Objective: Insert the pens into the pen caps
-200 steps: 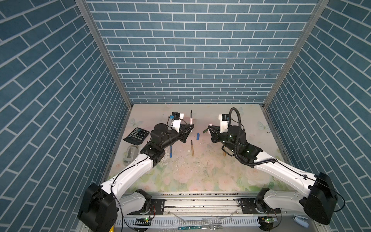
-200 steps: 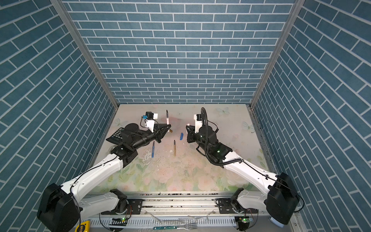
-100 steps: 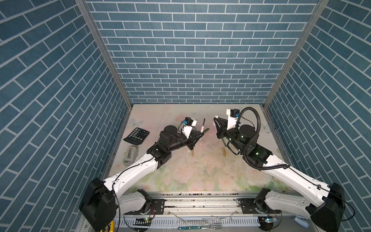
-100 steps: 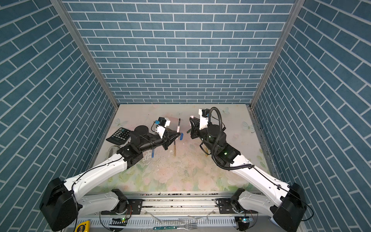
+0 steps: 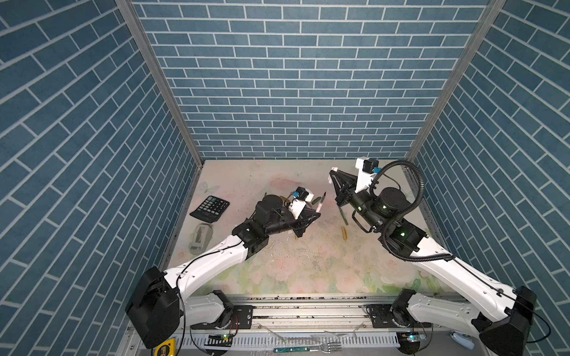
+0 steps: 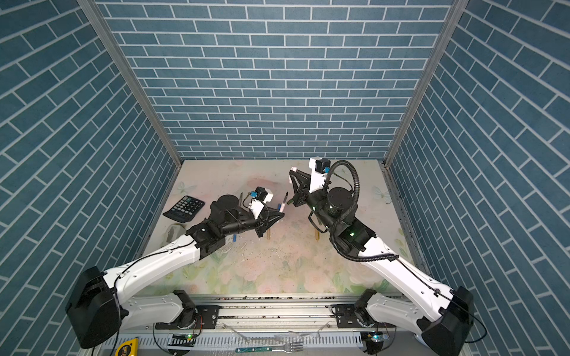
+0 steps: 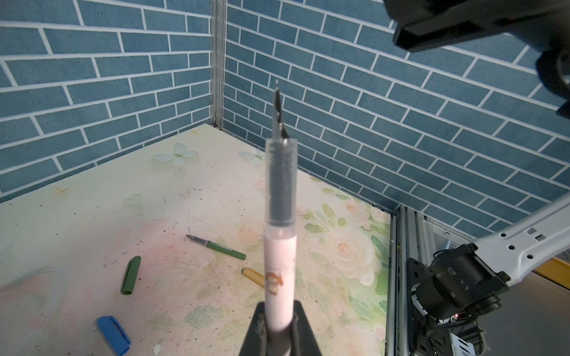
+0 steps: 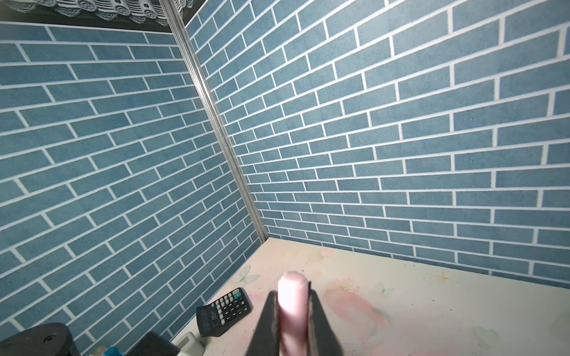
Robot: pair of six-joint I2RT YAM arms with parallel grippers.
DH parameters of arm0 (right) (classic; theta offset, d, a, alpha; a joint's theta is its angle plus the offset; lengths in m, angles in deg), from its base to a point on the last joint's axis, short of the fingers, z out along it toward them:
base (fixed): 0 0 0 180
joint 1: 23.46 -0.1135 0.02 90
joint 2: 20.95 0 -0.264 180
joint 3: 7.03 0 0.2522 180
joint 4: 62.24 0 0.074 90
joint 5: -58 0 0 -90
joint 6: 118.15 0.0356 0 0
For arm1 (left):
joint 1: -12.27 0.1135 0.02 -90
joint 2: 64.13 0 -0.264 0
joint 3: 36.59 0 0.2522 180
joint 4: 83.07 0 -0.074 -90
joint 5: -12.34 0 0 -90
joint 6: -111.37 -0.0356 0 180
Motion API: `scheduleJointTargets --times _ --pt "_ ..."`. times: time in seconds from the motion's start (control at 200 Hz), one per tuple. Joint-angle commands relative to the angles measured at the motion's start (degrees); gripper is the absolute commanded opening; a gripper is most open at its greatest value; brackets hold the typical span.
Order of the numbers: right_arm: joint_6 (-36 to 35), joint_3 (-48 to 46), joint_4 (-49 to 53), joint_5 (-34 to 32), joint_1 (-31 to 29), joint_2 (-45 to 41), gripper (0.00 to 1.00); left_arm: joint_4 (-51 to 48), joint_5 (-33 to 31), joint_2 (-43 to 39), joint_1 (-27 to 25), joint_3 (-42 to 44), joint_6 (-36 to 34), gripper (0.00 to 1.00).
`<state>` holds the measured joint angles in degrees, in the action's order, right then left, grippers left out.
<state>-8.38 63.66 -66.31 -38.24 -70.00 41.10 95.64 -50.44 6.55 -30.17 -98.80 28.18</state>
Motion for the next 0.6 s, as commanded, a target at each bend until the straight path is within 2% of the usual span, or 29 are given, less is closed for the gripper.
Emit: scheduleJointTargets --times 0.0,0.185,0.595 --pt "2.97 0.75 -1.66 2.24 0.05 0.38 0.04 -0.35 0.08 -0.34 -0.45 -1.39 -0.58 0.00" --pt "6.27 -1.19 -0.41 3.74 0.09 -0.16 0.03 0.27 -0.46 -0.36 -0.46 -1.13 0.15 0.00" --pt "8.18 -3.10 -0.05 3.77 -0.04 -0.80 0.01 0.72 -0.83 -0.45 -0.46 -1.08 0.93 0.00"
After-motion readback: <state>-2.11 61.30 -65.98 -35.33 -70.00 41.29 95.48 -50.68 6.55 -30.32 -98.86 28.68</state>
